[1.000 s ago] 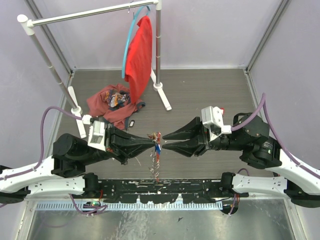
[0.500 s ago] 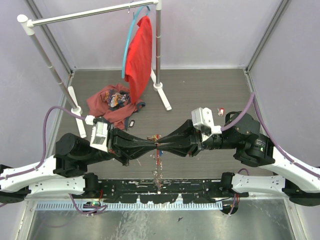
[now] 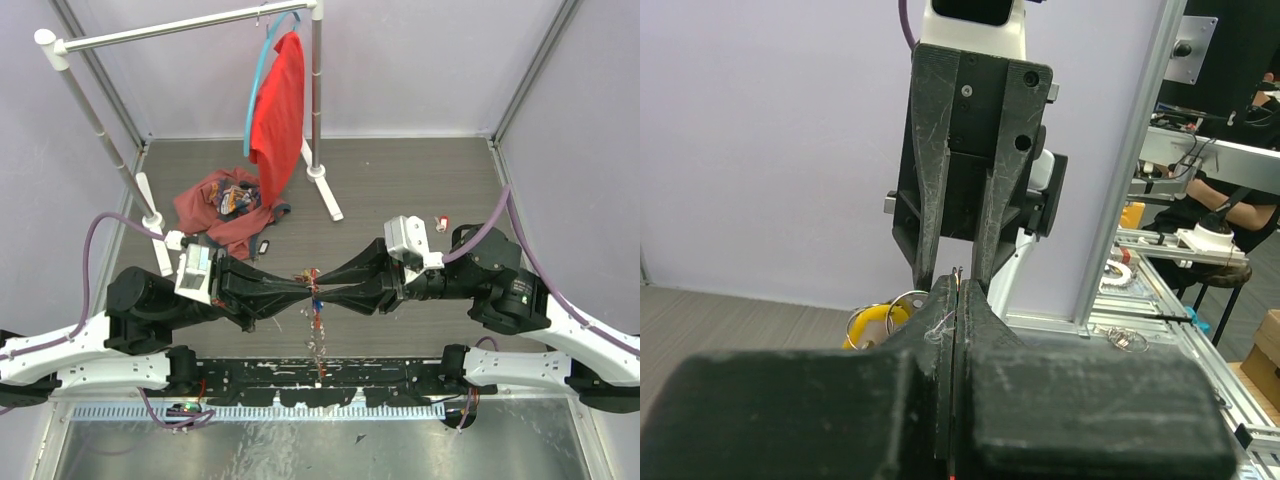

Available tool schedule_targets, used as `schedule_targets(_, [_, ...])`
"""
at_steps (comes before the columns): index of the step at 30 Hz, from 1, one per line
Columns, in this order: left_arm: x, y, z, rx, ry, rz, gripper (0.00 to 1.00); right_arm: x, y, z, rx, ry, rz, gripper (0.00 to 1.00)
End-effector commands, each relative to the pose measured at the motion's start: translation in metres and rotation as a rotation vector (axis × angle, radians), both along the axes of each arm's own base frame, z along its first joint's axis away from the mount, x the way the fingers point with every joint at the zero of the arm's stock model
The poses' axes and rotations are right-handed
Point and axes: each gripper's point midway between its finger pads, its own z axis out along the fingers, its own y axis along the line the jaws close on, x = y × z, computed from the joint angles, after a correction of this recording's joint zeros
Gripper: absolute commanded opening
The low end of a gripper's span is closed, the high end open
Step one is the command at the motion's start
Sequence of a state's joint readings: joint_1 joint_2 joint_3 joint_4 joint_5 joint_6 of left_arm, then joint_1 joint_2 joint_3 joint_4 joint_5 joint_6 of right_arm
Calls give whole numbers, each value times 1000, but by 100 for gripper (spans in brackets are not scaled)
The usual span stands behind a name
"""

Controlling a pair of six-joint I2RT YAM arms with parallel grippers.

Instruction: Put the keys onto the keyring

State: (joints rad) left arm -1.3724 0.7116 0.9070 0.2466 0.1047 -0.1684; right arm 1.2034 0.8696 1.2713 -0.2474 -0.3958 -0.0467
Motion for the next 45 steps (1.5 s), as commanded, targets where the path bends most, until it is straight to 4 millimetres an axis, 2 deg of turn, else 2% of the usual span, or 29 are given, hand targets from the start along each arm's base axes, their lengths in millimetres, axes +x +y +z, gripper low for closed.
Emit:
schedule_targets(1, [-5, 16, 34, -110, -29, -10, 0, 0, -9, 18, 68, -24, -20, 31])
schedule_targets(18, [-5, 16, 35, -110, -34, -8, 0, -1, 1, 10, 39, -15, 5, 24])
schedule_targets(23, [-5, 16, 34, -107, -34, -8, 0, -2, 2, 12, 45, -12, 11, 15])
schedule_targets(26, [-4, 15, 32, -104, -32, -1, 0, -4, 3, 13, 45, -13, 22, 3])
schedule_targets(30, [-1, 14, 28, -74, -36, 16, 0, 1, 2, 10, -3, -16, -1, 1])
schedule_targets(32, [0, 14, 24, -32, -53, 27, 7, 4, 1, 7, -47, -15, -19, 1])
schedule_targets(35, [2, 15, 18, 51, -87, 47, 30, 7, -4, -1, -134, -11, -44, 1])
schedule_targets(37, [6, 15, 9, 119, -106, 68, 39, 11, -8, -10, -209, -8, -68, 1])
schedule_targets(40, [13, 18, -3, 193, -124, 110, 43, 18, -12, -26, -345, 4, -97, 1])
schedule_targets(45, [21, 25, -20, 273, -141, 159, 44, 27, -17, -50, -573, 36, -131, 1])
